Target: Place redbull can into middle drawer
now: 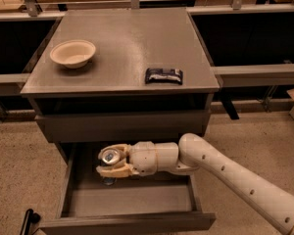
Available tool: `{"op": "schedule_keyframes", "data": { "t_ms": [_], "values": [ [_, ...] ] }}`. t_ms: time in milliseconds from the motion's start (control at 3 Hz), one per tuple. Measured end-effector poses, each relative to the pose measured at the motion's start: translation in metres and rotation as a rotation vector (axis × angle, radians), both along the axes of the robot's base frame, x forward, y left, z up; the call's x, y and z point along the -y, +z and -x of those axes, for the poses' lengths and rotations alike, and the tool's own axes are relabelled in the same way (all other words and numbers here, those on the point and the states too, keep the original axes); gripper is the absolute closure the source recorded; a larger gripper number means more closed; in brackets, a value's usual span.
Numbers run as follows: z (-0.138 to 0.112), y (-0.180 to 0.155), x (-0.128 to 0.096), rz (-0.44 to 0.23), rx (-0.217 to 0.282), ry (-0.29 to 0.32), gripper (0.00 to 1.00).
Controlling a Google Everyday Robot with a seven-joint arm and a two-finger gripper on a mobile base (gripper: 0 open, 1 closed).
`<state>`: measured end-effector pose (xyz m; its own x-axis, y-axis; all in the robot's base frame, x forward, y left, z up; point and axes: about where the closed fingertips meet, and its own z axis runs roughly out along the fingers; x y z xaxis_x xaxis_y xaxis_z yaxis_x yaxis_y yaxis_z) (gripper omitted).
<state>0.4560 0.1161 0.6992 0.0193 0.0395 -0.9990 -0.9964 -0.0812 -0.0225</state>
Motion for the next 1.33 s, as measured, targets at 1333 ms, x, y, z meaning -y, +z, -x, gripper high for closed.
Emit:
{"op": "schedule_keyframes", "data": {
  "t_ms": [1333],
  "values": [
    [0.005, -0.119, 0.013, 0.177, -0.264, -0.102, 1.0]
  ]
}}
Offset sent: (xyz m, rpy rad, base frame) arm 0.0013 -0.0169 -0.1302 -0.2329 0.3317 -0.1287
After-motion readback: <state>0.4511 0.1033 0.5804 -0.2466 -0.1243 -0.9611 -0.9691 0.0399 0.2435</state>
